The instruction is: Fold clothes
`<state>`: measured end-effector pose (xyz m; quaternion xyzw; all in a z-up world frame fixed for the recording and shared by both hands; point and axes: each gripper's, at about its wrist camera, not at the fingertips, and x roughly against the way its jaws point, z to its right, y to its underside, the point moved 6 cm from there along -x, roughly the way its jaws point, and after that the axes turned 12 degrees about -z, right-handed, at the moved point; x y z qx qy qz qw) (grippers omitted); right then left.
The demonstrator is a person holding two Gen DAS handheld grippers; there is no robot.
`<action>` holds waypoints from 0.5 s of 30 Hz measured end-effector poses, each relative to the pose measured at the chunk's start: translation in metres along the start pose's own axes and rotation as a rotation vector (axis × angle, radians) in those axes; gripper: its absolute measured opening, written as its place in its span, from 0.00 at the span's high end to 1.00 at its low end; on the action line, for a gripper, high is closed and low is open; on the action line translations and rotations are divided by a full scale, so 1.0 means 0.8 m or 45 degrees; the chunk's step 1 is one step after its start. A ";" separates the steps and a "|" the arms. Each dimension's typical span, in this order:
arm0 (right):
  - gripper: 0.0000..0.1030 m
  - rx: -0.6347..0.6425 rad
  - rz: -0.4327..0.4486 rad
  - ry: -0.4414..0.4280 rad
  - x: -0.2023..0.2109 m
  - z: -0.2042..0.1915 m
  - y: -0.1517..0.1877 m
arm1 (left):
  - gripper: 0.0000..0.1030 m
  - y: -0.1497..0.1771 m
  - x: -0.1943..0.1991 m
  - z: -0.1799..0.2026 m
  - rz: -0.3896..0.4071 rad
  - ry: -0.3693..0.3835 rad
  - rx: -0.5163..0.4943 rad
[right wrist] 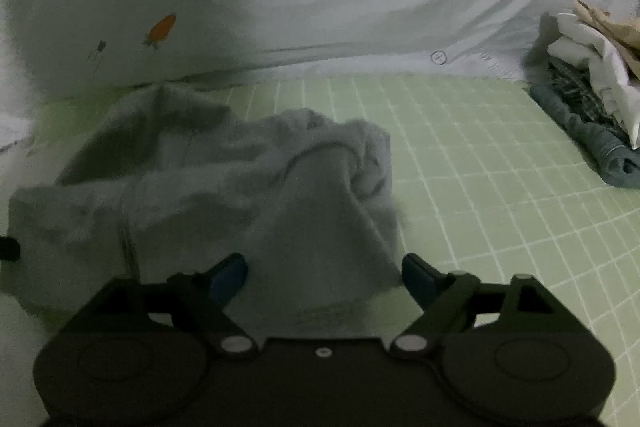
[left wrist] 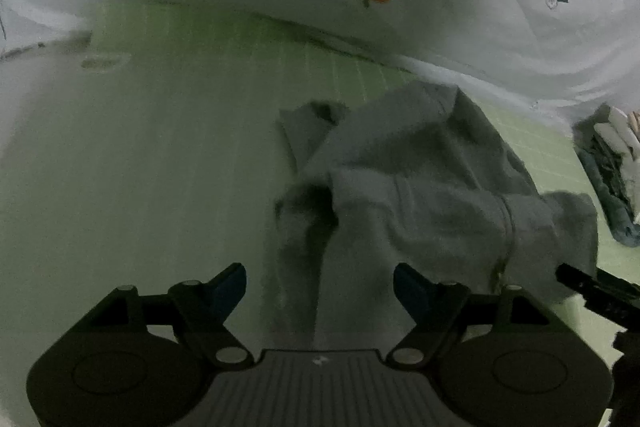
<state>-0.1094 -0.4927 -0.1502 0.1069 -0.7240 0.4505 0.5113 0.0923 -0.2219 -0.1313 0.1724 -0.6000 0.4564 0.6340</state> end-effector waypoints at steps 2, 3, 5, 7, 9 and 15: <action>0.16 0.011 -0.004 -0.020 -0.005 0.001 0.005 | 0.21 0.008 -0.008 0.003 -0.007 -0.001 -0.009; 0.16 0.011 -0.005 -0.034 -0.007 0.002 0.007 | 0.21 0.012 -0.012 0.005 -0.010 -0.001 -0.013; 0.17 0.011 -0.008 -0.061 -0.012 0.004 0.010 | 0.21 0.018 -0.020 0.009 -0.018 -0.003 -0.022; 0.25 0.011 -0.011 -0.088 -0.017 0.005 0.013 | 0.21 0.020 -0.028 0.015 -0.025 -0.013 -0.029; 0.44 0.006 -0.016 -0.118 -0.020 0.006 0.015 | 0.21 0.021 -0.032 0.019 -0.022 -0.041 -0.035; 0.76 0.005 0.018 -0.125 -0.005 0.011 0.019 | 0.32 0.021 -0.024 0.022 -0.017 -0.026 0.022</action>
